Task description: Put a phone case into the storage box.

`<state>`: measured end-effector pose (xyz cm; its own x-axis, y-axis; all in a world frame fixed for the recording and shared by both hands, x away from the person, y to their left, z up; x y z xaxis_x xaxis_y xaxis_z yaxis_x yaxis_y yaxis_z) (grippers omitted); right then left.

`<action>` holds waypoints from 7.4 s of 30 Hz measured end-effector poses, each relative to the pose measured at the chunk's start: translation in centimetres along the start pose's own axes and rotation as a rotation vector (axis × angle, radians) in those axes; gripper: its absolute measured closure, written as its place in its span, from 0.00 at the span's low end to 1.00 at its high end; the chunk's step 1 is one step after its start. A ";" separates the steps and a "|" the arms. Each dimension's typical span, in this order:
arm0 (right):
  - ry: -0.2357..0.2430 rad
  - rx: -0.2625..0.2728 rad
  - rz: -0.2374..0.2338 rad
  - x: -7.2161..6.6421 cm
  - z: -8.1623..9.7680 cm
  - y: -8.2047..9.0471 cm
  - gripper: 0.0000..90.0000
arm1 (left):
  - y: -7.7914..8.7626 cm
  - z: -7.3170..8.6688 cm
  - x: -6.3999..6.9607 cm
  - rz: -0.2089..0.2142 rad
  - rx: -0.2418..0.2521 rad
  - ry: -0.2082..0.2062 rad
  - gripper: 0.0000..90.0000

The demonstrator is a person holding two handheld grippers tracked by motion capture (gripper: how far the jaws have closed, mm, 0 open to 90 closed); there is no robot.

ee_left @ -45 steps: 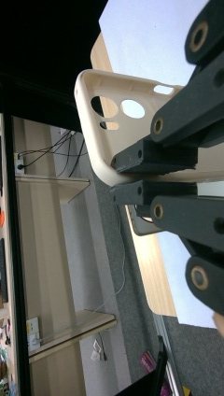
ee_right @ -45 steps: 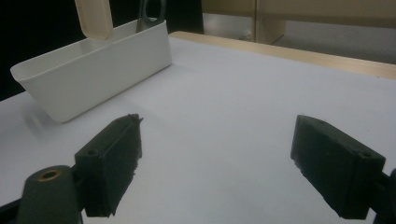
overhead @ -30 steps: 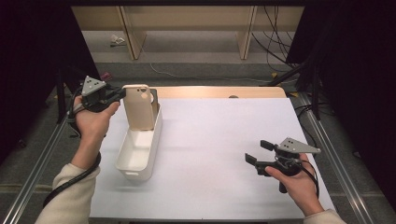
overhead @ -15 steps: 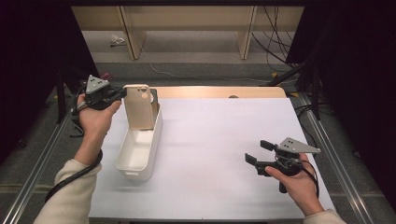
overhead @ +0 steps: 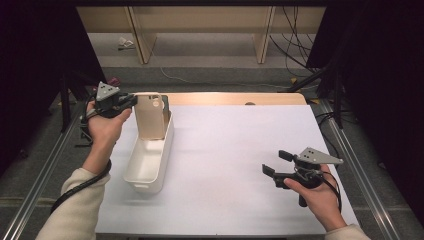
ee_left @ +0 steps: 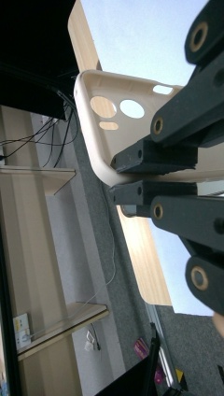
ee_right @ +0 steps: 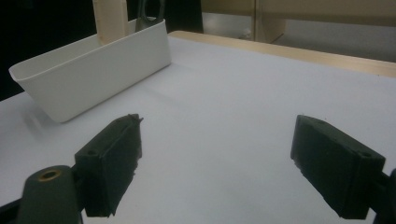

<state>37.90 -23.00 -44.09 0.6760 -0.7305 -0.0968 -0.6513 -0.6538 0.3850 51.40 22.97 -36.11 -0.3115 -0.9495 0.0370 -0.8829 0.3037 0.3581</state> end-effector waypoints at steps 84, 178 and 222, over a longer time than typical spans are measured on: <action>-0.005 -0.003 0.000 0.0 0.1 0.0 0.19 | -5.2 4.1 -1.7 0.050 -0.081 0.019 0.93; -0.001 -0.007 -0.004 0.0 0.2 -0.2 0.19 | -4.3 1.9 -0.1 0.065 -0.079 0.043 0.27; 0.002 -0.010 0.000 0.1 0.2 -0.2 0.19 | 3.8 4.3 4.6 0.236 -0.042 -0.033 0.05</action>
<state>38.03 -23.00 -44.31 0.6764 -0.7304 -0.0949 -0.6482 -0.6515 0.3943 45.14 20.09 -38.60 -0.5191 -0.8495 0.0944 -0.7693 0.5124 0.3815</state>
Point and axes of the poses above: each handheld gripper's, and its own axes: y roughly backward along the jaws, z roughly out of its underside, x roughly to its right, the point moved 6 cm from there along -y, roughly forward along the jaws, and after that the axes turned 3 degrees about y, right-handed, at the moved point
